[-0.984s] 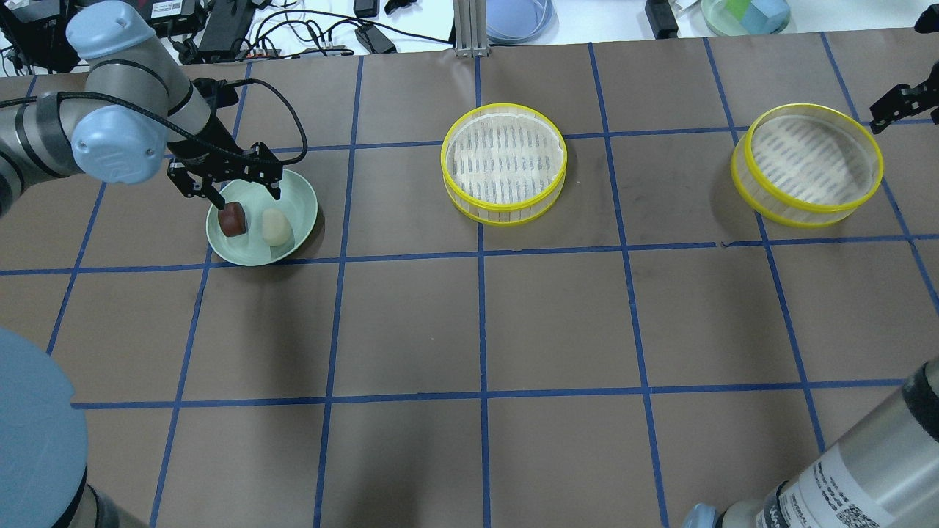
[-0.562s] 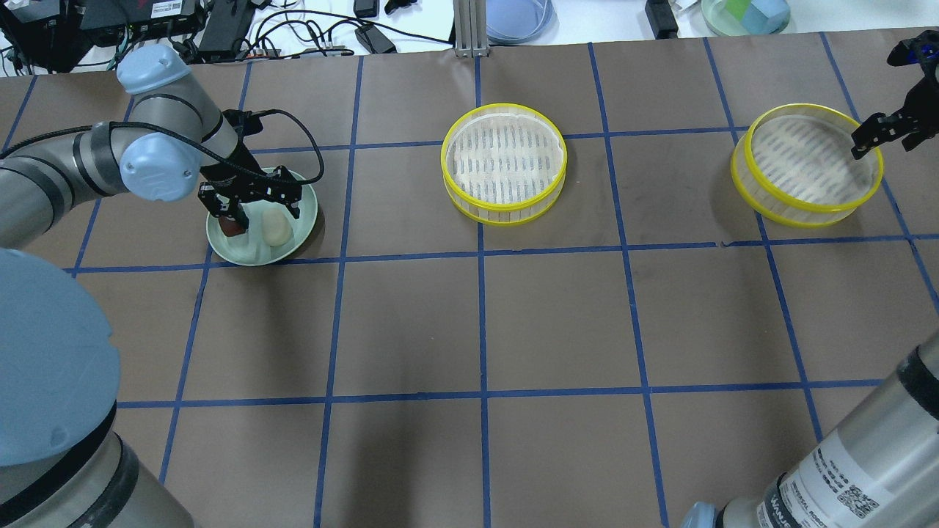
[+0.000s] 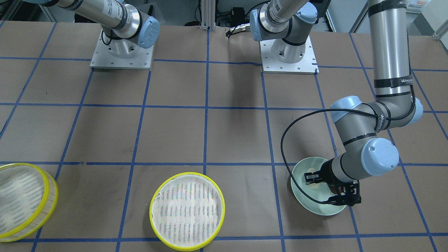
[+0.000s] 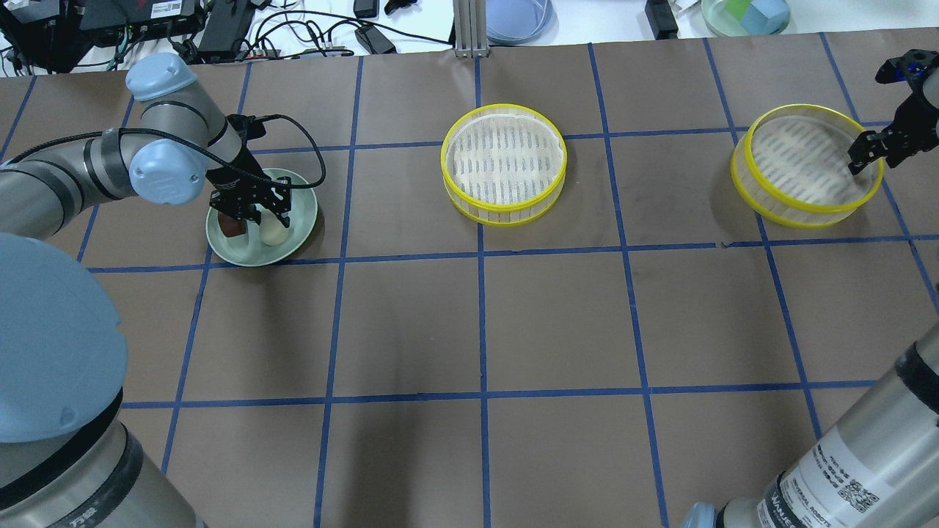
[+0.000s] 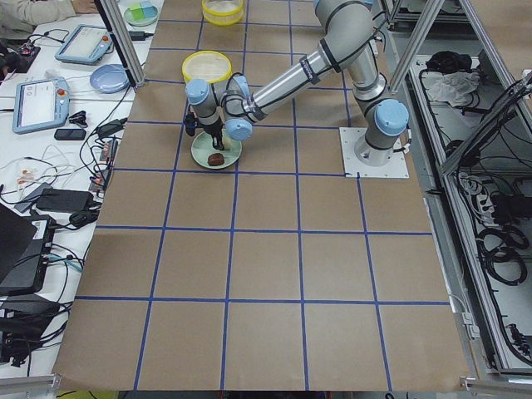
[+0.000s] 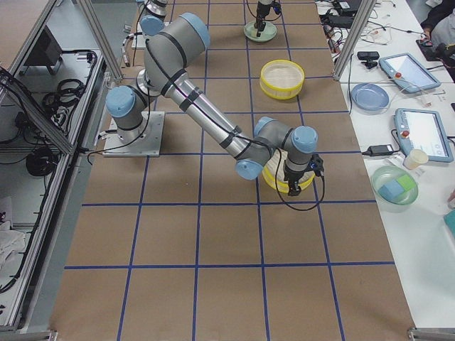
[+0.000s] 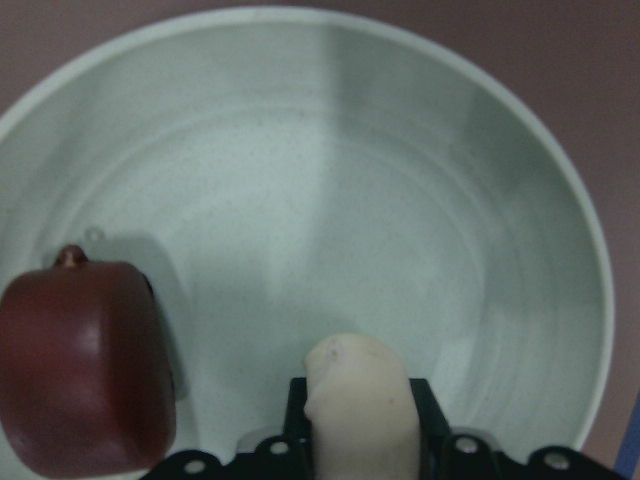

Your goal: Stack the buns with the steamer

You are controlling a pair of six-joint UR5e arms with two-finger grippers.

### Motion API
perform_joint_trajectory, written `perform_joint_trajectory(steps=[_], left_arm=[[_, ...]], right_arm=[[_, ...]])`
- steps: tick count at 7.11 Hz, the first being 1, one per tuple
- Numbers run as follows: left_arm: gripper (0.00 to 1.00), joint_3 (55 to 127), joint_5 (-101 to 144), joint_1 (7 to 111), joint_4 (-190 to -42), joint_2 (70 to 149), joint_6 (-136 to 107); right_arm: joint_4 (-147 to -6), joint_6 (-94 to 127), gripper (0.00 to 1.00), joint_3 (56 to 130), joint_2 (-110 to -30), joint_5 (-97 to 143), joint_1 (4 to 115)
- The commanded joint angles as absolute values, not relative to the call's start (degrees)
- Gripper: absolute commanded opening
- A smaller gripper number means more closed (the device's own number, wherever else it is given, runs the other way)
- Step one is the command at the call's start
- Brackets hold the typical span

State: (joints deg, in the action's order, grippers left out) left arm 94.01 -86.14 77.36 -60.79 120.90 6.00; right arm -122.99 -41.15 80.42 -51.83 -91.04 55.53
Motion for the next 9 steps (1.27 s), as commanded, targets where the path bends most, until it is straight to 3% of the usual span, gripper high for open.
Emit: perform_joint_trajectory(steps=[1,2,6,9], left_arm=[[0.00,93.17,-85.70,77.34,-53.37,119.01,1.44],[0.00,90.55,-85.08,78.56,-53.52,117.70,-2.42],[0.00,87.63,-75.42,90.13,-41.43,118.29,-27.02],[0.00,87.80,-68.14,96.14,-32.45,121.45,-43.82]], right_arm=[[-122.96,-39.83,0.25,80.51,-51.68,-91.49,55.46],[-122.87,-38.51,0.01,80.51,-51.77,-91.49,55.46],[-122.43,-38.15,0.00,80.51,-52.64,-91.58,55.55],[-116.74,-34.73,0.00,80.59,-58.78,-92.64,55.55]])
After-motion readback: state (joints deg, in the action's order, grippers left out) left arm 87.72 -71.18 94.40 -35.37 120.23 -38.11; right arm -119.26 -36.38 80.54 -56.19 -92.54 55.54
